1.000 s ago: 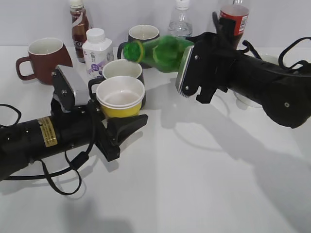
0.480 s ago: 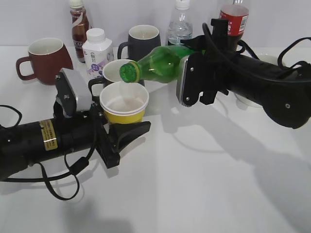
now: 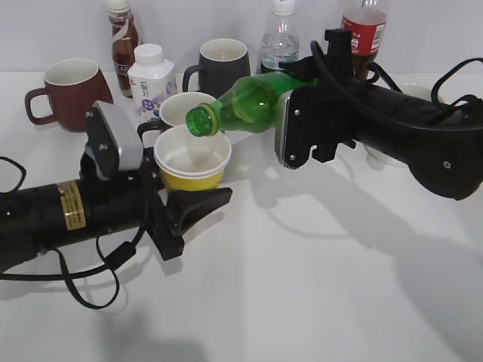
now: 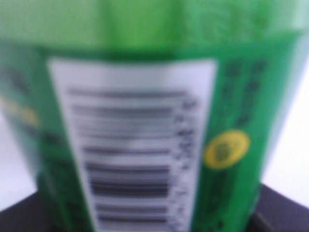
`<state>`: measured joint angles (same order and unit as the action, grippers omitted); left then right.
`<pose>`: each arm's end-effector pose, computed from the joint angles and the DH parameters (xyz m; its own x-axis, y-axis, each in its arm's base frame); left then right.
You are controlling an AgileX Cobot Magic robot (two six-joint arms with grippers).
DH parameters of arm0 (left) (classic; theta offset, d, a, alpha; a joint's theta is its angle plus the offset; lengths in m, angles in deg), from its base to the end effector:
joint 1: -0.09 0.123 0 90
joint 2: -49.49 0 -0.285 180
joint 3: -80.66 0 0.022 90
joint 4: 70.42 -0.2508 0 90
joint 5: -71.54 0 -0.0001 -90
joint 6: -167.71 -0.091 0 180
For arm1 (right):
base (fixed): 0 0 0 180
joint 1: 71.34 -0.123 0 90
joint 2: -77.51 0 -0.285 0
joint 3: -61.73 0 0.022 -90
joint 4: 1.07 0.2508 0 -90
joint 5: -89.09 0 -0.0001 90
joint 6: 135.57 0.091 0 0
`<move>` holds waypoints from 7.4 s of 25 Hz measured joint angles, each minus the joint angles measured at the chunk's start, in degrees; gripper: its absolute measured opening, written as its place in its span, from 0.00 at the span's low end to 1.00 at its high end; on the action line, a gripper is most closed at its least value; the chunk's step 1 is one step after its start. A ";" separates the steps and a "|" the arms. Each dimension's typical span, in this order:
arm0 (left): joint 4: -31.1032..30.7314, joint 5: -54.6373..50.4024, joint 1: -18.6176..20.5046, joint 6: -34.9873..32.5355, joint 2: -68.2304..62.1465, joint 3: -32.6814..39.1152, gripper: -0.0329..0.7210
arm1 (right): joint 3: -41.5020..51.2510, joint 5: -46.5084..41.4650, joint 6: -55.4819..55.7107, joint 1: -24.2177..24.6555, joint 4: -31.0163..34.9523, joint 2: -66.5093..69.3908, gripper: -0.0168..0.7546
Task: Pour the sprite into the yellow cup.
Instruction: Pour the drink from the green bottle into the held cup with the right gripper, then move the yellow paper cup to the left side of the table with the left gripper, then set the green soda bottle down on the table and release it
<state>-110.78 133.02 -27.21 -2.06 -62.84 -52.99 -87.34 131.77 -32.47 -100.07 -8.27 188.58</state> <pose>0.2362 -0.1801 0.1426 -0.0347 0.2081 -0.9775 0.8936 0.4444 0.0628 0.3151 0.1815 0.1897 0.5276 -0.8366 -0.1477 -0.2190 0.0340 -0.9751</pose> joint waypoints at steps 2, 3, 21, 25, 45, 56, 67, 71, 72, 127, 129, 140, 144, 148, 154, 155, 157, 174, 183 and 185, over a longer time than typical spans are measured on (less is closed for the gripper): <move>0.00 -0.14 0.00 0.00 0.40 0.09 0.61 | 0.00 0.00 -0.19 0.00 0.00 0.00 0.55; 0.00 -0.21 0.00 0.00 0.48 0.19 0.61 | 0.00 0.00 -0.44 0.00 -0.04 0.00 0.55; -2.59 -4.87 0.00 0.00 0.54 1.36 0.61 | 0.00 -0.02 -4.98 0.00 -0.11 0.00 0.55; -3.20 -4.61 0.00 0.00 0.54 1.40 0.61 | 0.00 -0.02 -5.88 0.00 -0.17 0.00 0.55; -4.48 -3.98 0.00 0.00 0.54 1.51 0.61 | 0.00 -0.02 -9.43 0.00 -0.23 0.00 0.55; -4.64 -3.98 0.00 0.00 0.54 1.68 0.61 | 0.00 -0.02 -10.37 0.00 -0.23 0.00 0.55; -4.73 -3.98 0.00 0.00 0.54 1.68 0.61 | 0.00 -0.02 -10.71 0.00 -0.23 -0.01 0.55; -4.73 -3.98 0.00 0.00 0.54 1.68 0.61 | 0.00 -0.02 -10.89 0.00 -0.23 -0.01 0.55; -4.73 -3.98 0.00 0.00 0.54 1.68 0.61 | 0.00 -0.02 -10.97 0.00 -0.23 -0.01 0.55; 21.58 -12.34 8.07 0.00 15.46 1.77 0.61 | 0.00 5.53 71.54 0.00 -2.44 0.55 0.55; 21.70 -12.39 10.21 0.00 15.46 1.77 0.61 | 0.00 5.80 71.75 0.00 -1.10 1.11 0.55; 22.06 -8.43 18.77 -1.54 8.92 1.77 0.61 | 0.00 6.12 71.80 0.00 4.49 5.07 0.55; 22.53 -1.52 18.78 -2.50 3.04 1.77 0.61 | 0.00 6.28 71.80 0.00 4.80 5.29 0.55; 23.91 4.97 18.78 -4.54 -3.18 1.71 0.61 | 0.00 6.42 71.80 0.00 4.86 5.29 0.55; 24.04 5.93 18.78 -4.85 -9.85 -0.86 0.61 | 0.00 6.42 71.80 0.00 4.91 5.29 0.55; 24.04 5.93 18.78 -4.91 -10.68 -1.61 0.61 | 0.00 6.42 71.80 0.00 4.91 5.29 0.55; 24.10 6.09 18.78 -4.96 -12.05 -2.78 0.61 | 0.00 6.42 71.80 0.00 4.91 5.29 0.55; 23.65 7.70 18.78 -4.96 -13.85 -1.46 0.82 | 0.00 11.44 72.07 0.00 2.95 8.36 0.55; 24.24 7.67 18.78 -5.02 -9.50 3.25 0.90 | -0.05 13.36 74.86 0.00 2.58 11.51 0.60; 24.34 7.74 18.78 -5.02 -8.40 4.56 0.89 | -0.05 13.36 74.97 0.00 2.55 11.51 0.68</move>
<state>-86.43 140.75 -8.43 -7.09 -71.24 -48.42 -87.39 145.13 42.51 -100.07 -5.72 200.09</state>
